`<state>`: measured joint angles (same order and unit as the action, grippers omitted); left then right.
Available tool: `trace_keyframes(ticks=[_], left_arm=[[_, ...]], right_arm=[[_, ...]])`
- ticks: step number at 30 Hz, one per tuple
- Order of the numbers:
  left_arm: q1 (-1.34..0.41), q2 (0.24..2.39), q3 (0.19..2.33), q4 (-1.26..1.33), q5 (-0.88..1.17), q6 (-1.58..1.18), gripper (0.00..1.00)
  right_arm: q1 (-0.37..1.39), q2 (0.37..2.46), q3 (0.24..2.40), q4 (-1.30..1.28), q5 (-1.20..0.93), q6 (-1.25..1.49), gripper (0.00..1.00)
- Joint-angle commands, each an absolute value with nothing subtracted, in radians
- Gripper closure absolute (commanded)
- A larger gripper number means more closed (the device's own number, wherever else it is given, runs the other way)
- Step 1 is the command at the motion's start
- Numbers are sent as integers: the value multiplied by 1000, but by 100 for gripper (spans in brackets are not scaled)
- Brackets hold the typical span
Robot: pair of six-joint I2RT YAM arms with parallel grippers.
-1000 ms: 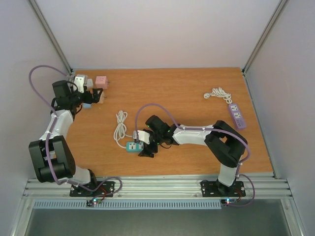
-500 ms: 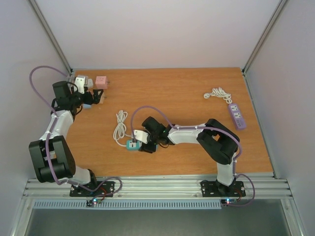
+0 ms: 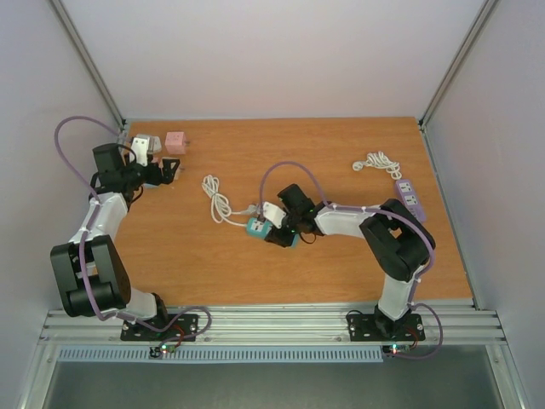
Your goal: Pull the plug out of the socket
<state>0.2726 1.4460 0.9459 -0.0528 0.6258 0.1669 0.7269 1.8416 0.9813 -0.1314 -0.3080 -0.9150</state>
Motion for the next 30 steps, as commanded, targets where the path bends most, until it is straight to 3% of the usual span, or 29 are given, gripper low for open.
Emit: trace_keyframes(ticks=[1,30], left_arm=[[268,1420,936,-26,628,186,0],[266,1432,934,-11,645,166,0]], right_arm=[[640,1783,931,-175,-292,-890,63],[1,1646,801,-316,-367,-1000,66]])
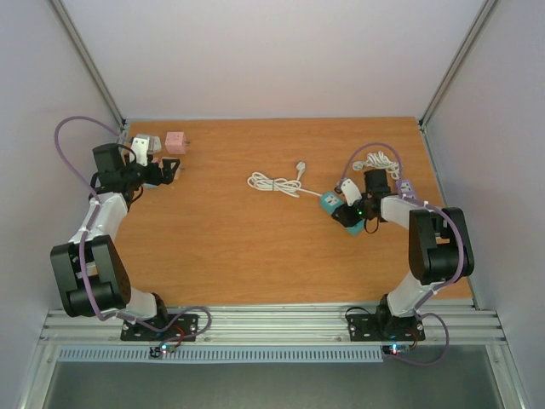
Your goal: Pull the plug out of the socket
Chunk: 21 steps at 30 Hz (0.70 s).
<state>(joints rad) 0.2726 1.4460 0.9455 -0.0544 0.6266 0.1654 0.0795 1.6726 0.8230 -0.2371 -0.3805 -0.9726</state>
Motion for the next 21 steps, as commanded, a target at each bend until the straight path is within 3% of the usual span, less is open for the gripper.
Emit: trace_keyframes(ticks=[1,14,18,21], left_arm=[[267,1433,934,-11,646,167,0],[257,1441,951,-44,646,192,0],[242,1435,968,-88,622,223,0],[223,1428,984,-138,587,262,0]], right_arm=[[-30,1645,800,-321,-372,-1007,66],[-272,1612,771,-364,-403,-1070,64],[-289,1584,761,-377,-411,-1074,56],[-290,1557,771,-399,-423,-1069,41]])
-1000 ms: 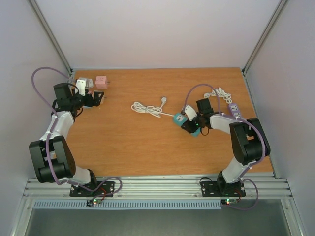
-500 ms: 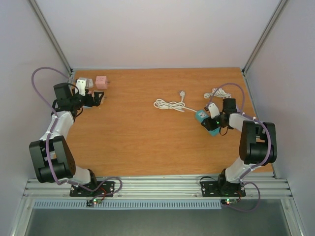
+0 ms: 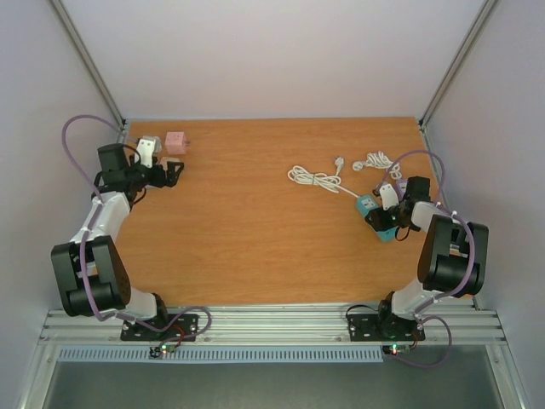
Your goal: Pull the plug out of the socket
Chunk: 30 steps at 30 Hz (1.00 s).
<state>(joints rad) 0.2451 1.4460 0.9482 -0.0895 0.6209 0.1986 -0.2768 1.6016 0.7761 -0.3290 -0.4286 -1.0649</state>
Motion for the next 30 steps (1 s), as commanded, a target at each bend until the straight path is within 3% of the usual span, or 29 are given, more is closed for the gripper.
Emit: trace_keyframes(ticks=[1,4,8,21,30], left_arm=[[215,1426,991,-165,574,282,0],[188,1418,1010,-216,525,322,0],[164,1415,1048,-285,487,366,0],[158,1411,1324,-528,425,364,0],[139,1334,1269,-535,446,328,0]], right_arm=[[-290,1547,778,-406,-430,-1066,35],[-291,1529,825,-442,-462,-1050,23],[-289,1531,931,-530,-544,-1021,17],[-138,1501,1281,-609,-707,-804,4],[136,1409,1206,-385,-724,-571,1]])
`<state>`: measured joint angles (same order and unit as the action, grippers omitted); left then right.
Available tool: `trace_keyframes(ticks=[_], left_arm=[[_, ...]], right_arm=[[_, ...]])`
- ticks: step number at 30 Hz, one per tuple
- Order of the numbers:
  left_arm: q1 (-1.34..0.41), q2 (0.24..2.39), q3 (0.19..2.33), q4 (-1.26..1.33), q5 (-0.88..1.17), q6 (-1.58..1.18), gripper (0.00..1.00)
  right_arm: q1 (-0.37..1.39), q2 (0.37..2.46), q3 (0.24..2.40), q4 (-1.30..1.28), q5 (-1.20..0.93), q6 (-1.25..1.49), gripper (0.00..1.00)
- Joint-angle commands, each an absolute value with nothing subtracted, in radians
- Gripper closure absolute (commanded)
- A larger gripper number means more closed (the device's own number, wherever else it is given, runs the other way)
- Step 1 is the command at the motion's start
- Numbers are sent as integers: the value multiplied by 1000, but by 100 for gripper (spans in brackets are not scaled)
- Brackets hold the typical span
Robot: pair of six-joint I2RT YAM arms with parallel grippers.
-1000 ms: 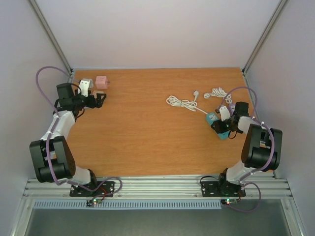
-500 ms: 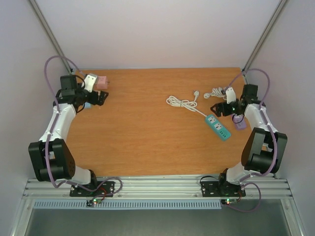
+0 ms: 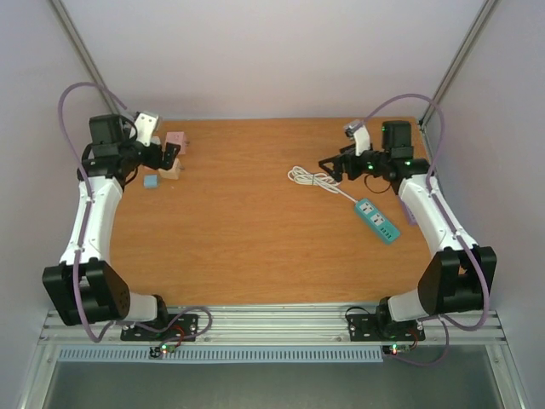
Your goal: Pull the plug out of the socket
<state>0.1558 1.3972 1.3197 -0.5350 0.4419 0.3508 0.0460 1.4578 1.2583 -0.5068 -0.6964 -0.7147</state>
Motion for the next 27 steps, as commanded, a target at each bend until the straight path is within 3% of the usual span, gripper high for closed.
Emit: trace_keyframes(ticks=[1,15,27], left_arm=[[132,1320,1247,-532,431,334,0],[53,1089,823,-462,420,333,0],[39,1058,718,-367,375,267,0]], right_arm=[[158,1399,1181,-364,-729,-550,1],[234,1280,781,-99,-809,-485,2],[236,1216,703,-55,-802,-461,1]])
